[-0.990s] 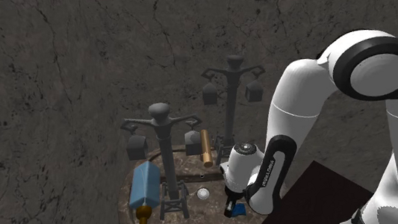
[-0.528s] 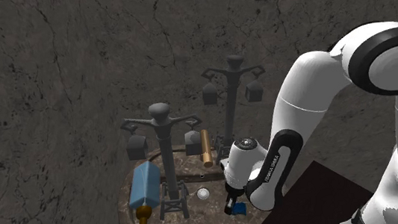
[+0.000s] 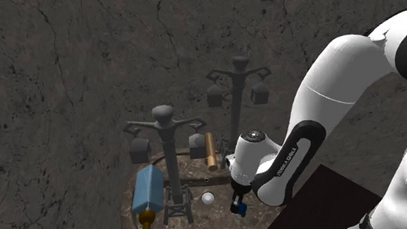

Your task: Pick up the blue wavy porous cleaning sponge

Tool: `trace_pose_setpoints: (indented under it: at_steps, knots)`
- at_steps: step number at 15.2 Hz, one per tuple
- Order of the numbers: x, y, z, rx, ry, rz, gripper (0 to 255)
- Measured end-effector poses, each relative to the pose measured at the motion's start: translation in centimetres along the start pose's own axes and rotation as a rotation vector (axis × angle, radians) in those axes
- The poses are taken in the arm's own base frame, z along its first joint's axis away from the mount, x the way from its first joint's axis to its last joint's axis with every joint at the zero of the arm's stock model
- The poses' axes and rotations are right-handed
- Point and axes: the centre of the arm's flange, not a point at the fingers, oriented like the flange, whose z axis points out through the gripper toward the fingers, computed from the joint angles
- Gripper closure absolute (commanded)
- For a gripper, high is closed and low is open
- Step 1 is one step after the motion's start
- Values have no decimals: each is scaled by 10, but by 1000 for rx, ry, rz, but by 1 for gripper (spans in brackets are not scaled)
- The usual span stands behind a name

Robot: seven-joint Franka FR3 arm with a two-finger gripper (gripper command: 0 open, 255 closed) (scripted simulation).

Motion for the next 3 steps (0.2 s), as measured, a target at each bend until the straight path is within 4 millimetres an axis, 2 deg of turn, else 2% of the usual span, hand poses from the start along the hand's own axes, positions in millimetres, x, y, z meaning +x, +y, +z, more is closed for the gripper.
trace_pose_setpoints:
  at_steps: [3]
  knots:
    - [1,-1,-13,0,0,0,255]
